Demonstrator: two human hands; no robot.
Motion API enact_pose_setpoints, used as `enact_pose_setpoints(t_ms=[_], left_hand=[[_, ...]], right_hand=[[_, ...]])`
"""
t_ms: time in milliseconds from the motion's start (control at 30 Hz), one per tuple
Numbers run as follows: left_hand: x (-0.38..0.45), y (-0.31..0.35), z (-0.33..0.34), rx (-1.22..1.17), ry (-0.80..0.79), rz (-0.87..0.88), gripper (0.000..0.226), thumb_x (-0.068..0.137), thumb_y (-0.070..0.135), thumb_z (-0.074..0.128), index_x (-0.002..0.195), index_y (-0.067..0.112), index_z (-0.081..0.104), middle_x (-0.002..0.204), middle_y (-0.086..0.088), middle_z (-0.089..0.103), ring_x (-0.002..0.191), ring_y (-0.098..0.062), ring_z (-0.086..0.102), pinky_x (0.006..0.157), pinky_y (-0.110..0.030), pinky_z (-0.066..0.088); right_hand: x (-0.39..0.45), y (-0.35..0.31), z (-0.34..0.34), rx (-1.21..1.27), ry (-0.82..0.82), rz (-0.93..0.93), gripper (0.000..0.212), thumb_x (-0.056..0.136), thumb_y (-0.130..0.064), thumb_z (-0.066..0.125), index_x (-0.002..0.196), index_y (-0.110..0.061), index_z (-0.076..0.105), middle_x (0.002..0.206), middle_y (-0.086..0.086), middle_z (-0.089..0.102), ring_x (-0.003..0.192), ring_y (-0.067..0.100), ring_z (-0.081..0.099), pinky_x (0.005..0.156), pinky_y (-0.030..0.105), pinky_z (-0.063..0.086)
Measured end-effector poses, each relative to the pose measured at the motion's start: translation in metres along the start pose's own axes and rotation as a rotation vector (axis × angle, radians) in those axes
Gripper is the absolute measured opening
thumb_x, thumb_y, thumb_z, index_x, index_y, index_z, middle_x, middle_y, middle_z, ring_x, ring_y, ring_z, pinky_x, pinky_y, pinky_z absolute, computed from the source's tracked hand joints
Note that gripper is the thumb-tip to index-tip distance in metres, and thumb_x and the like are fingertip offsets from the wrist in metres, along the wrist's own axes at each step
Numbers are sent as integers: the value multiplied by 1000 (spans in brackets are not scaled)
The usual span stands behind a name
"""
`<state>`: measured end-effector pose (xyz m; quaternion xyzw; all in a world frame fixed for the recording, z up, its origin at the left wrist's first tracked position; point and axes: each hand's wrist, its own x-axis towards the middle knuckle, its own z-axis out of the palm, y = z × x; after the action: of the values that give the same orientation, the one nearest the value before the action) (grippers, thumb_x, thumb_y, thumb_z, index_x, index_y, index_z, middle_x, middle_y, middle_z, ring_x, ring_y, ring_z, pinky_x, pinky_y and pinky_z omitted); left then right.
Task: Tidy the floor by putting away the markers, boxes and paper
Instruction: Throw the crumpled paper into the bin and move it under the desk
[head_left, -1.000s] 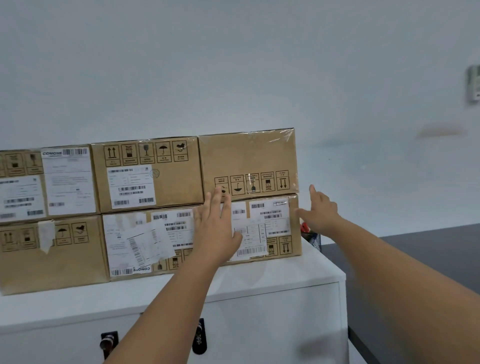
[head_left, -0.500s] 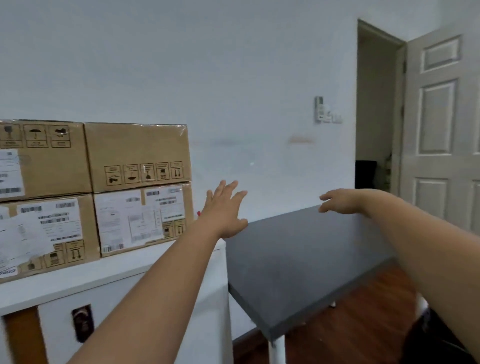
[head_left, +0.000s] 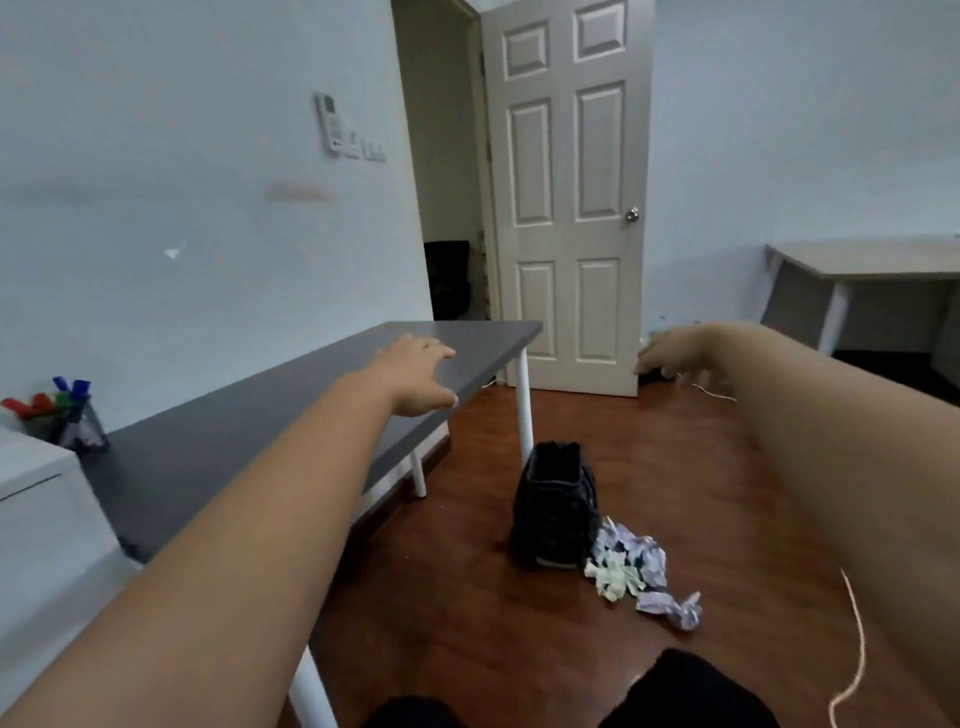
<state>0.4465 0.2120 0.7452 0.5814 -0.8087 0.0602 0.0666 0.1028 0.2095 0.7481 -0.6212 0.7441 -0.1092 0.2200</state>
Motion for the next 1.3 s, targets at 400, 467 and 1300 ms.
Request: enact_pose_setpoints(t_ms=[400,467,1300], left_hand=[[57,48,184,-146,-429,-61,80,85,46,69,152,24,32,158,-6,33,142,-29,35,114,-45,34],[66,47,221,-176,-485,-85,78,84,45,70,151,25,35,157,-7,34,142,-29,34,114,-42,33],[251,217,415,-307,-802,44,66,89,38,67,148,22,43,154,-8,38,138,-27,40,104,-31,36]], right_hand=[[94,156,143,-197,-263,235,55,93,-36,59,139,-8,49,143,13,48,91,29,55,70,34,50],[116,176,173,-250,-312,240,54,93,-37,58,137,-6,52,139,15,52,89,27,52,85,36,49],[249,335,254,528,-253,549,68,92,-28,60,150,-9,31,149,15,39,130,34,43,90,37,36]])
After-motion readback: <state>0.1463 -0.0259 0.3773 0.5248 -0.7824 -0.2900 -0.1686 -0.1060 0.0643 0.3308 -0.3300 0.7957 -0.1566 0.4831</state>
